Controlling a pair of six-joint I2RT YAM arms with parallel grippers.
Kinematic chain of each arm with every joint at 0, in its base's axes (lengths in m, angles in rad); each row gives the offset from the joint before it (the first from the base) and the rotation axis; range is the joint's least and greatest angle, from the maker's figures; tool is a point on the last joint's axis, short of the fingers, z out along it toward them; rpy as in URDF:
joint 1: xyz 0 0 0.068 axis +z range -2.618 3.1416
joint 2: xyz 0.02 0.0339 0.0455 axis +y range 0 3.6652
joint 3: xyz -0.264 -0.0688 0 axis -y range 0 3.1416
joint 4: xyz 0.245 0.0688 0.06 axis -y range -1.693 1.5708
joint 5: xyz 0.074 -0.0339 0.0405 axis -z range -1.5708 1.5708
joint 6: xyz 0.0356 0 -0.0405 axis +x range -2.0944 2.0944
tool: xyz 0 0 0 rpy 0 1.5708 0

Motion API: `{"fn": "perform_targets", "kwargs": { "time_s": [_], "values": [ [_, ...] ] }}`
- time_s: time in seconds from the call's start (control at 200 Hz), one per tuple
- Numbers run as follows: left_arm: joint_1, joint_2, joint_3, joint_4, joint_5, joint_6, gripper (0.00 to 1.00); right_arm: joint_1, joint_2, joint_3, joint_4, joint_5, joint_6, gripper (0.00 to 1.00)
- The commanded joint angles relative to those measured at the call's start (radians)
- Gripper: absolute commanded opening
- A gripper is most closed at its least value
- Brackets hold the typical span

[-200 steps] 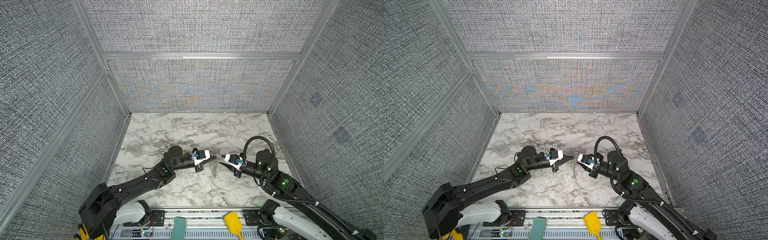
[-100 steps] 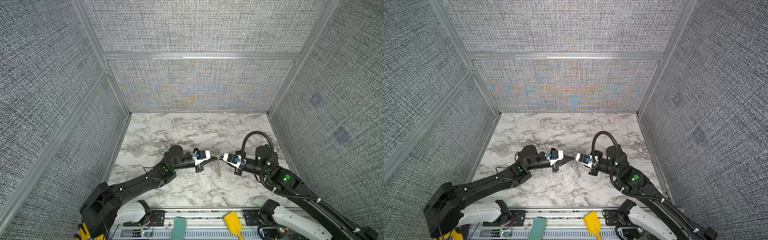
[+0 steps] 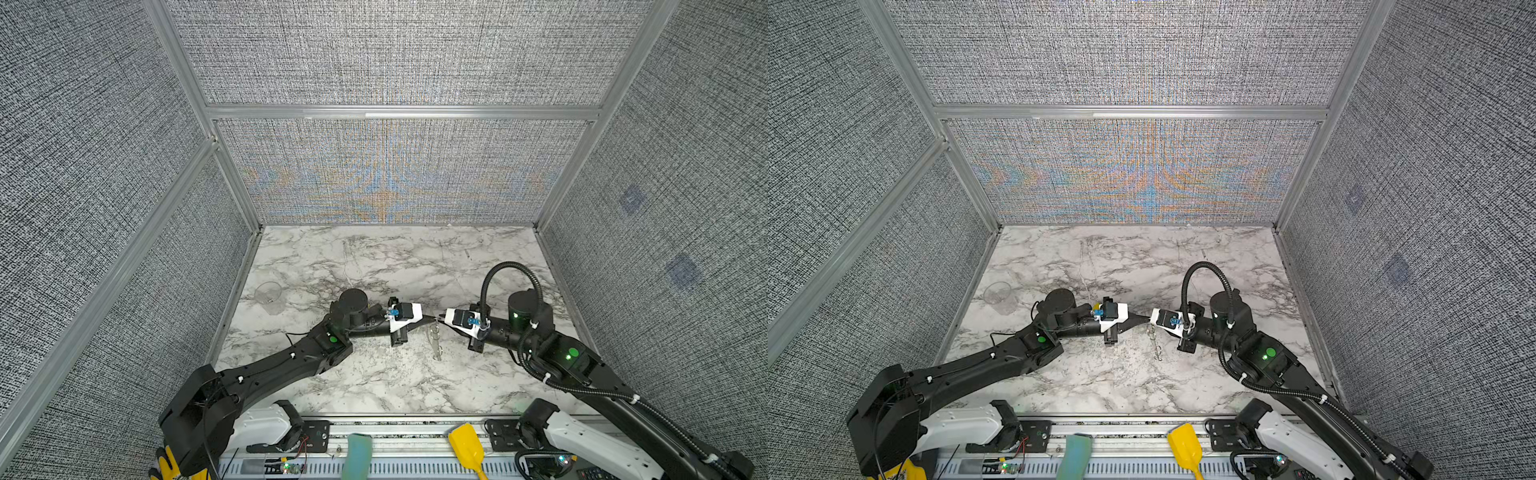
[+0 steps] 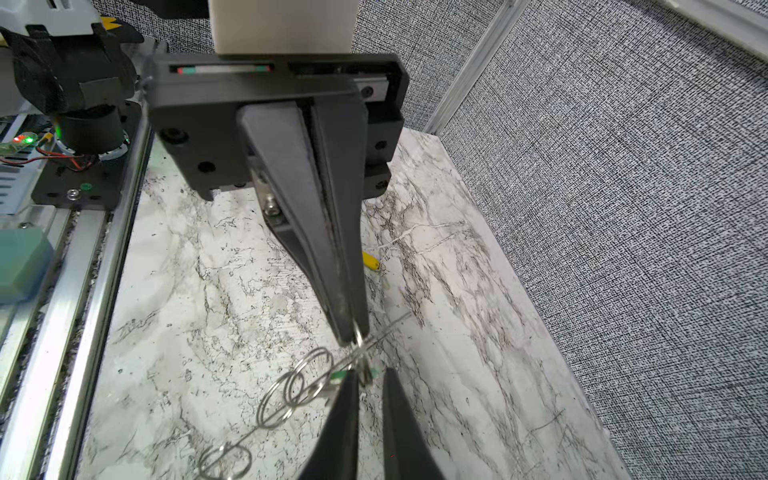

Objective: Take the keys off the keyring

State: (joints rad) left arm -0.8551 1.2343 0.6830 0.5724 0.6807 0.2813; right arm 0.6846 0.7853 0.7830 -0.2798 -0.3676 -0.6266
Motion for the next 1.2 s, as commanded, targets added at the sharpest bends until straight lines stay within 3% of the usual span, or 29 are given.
{"fn": "perform_targets", "kwargs": {
  "time_s": [0.0, 0.25, 0.52, 0.585, 0.665, 0.745, 0.926, 1.196],
  "values": [
    [0.0, -0.003, 0.011, -0.009, 0.023, 0.013, 0.0, -0.001, -0.003, -0.001, 0.023, -0.016, -0.008, 0.14],
    [0.001, 0.0, 0.024, -0.041, 0.028, 0.029, 0.0, -0.005, -0.005, -0.003, 0.019, -0.044, -0.002, 0.13],
    [0.001, 0.0, 0.036, -0.083, 0.012, 0.055, 0.0, -0.01, 0.0, 0.002, -0.001, -0.068, 0.012, 0.02],
    [0.001, -0.009, 0.046, -0.117, -0.016, 0.086, 0.26, -0.012, 0.004, 0.009, -0.018, -0.068, 0.019, 0.0],
    [0.001, -0.033, 0.061, -0.171, -0.076, 0.148, 0.36, -0.015, 0.015, 0.025, -0.053, -0.068, 0.022, 0.0],
    [0.001, -0.05, 0.092, -0.267, -0.128, 0.233, 0.37, -0.019, 0.031, 0.039, -0.082, -0.064, 0.028, 0.0],
    [-0.001, -0.065, 0.151, -0.446, -0.192, 0.383, 0.27, -0.023, 0.082, 0.08, -0.138, -0.057, 0.031, 0.0],
    [-0.016, -0.057, 0.173, -0.503, -0.206, 0.457, 0.26, -0.023, 0.138, 0.129, -0.182, -0.061, 0.035, 0.0]
  ]
}}
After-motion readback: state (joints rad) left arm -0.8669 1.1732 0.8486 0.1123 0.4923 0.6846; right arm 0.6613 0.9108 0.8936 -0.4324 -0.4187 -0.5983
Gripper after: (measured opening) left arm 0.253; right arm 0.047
